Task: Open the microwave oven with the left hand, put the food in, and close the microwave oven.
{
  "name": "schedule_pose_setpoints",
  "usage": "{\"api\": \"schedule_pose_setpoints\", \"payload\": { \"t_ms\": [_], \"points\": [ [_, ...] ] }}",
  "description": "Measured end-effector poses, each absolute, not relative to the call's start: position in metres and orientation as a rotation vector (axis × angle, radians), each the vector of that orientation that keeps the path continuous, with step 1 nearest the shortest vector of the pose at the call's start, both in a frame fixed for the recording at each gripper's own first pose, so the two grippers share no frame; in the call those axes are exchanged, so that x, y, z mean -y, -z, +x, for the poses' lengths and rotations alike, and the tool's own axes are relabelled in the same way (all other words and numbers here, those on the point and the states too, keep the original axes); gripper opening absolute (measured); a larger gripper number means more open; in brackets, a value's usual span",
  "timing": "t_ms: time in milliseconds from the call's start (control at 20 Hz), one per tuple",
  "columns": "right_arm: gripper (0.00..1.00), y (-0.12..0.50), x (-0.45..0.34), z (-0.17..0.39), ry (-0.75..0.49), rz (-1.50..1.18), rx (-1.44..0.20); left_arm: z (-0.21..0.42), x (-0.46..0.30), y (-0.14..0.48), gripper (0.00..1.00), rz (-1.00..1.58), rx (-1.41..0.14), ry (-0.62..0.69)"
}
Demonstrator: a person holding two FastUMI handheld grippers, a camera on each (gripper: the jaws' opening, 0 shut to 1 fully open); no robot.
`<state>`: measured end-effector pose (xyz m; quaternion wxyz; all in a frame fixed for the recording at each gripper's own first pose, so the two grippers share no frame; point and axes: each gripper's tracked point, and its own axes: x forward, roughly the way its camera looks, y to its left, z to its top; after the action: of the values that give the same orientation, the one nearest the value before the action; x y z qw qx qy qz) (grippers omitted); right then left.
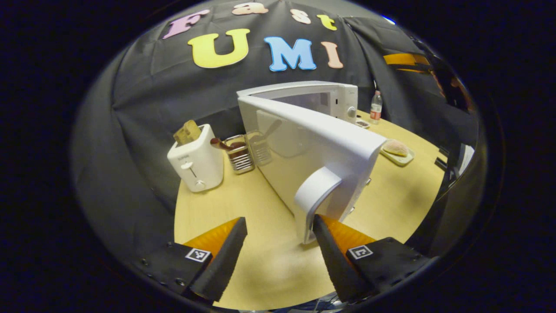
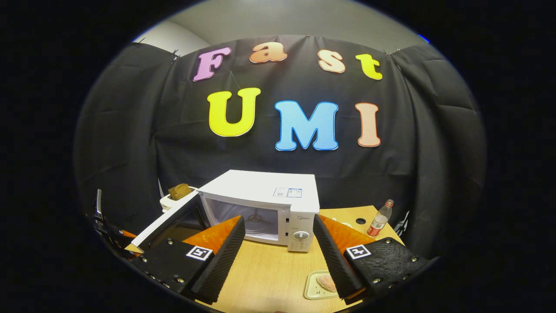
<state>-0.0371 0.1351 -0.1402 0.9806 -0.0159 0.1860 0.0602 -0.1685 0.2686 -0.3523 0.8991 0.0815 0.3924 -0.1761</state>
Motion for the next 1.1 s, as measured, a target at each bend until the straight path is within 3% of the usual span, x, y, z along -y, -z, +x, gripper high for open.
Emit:
{"api": "schedule_pose_setpoints", "payload": {
  "t_ms": [150,300,500,750,850,1100],
  "points": [
    [0.96,0.146,-0.121,-0.037,-0.11,-0.052,-0.377,-0.199,-0.273,0.352,0.96,0.186,-0.84,0.339],
    [0.96,0.166,-0.098,-0.037,-0.106,-0.075,-0.414,-0.225,-0.278,0.341,0.98,0.163,-0.859,0.269],
    [0.96,0.228,-0.063,-0.036,-0.156,-0.147,-0.576,-0.236,-0.261,0.289,1.0,0.079,-0.793,0.141],
    [0.96,0.314,-0.022,-0.049,-0.227,-0.202,-0.826,-0.192,-0.194,0.192,0.96,0.07,-0.599,0.069],
    [0.96,0.345,-0.007,-0.06,-0.248,-0.217,-0.906,-0.169,-0.165,0.158,1.0,0.06,-0.541,0.07],
    [0.96,0.4,0.021,-0.069,-0.284,-0.209,-1.026,-0.112,-0.11,0.08,1.0,-0.032,-0.369,0.01]
  ]
}}
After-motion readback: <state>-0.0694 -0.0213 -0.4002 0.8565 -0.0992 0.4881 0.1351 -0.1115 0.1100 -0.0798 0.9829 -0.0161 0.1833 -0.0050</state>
